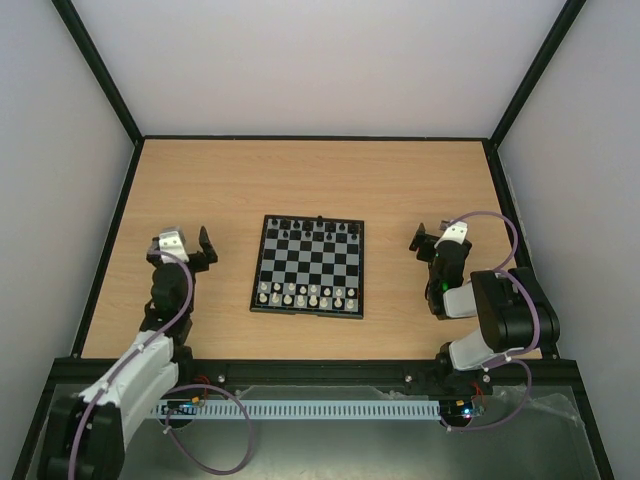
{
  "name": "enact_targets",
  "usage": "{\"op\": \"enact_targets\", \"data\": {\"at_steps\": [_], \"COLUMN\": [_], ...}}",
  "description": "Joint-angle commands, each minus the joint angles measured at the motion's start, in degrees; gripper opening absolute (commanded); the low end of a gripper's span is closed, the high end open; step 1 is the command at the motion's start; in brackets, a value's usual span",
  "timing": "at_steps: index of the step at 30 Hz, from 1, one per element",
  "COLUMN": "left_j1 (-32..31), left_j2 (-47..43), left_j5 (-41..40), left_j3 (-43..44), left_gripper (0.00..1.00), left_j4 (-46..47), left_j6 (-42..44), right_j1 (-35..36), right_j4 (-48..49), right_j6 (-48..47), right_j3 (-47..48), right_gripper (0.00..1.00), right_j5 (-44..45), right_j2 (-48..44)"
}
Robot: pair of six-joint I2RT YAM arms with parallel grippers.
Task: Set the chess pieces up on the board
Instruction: Reset both arms
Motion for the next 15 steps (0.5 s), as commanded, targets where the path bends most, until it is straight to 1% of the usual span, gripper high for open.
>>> {"op": "enact_targets", "data": {"at_steps": [1,4,6,8,10,14,15], "left_j1": [1.8,3.0,5.0,8.4,9.8,10.4,10.4], "left_j2": [7.6,11.2,13.9,18.5,23.0,31.5,34.0], "left_j5": [-1.4,-2.9,-3.5,-1.0,1.0,1.7,1.8], "left_j3": [1.1,1.7,-0.6,-1.1,1.4,5.0,7.2], "left_gripper": [0.99,0.99,1.0,0.99,0.99,0.99,1.0], "left_j4": [8.8,9.5,15.8,19.5,19.2,24.6,23.1], "left_j6": [1.4,0.6,-1.1,-3.5,-3.8,-4.3,-3.5], "right_j1": [-0.3,-0.3,-0.3,-0.3,-0.3,-0.3,-0.4], "right_j4": [0.8,0.7,0.7,0.8,0.7,0.8,0.8], "right_j6": [-0.7,-0.6,-0.6,-0.6,-0.6,-0.6,-0.6], "right_j3": [1.0,1.1,1.1,1.1,1.1,1.1,1.1], "right_gripper": [0.99,0.99,0.99,0.99,0.98,0.99,0.99], "right_j5": [-0.2,-0.2,-0.2,-0.2,-0.2,-0.2,-0.2], "right_j2": [0.1,0.0,0.1,0.1,0.2,0.1,0.1]}}
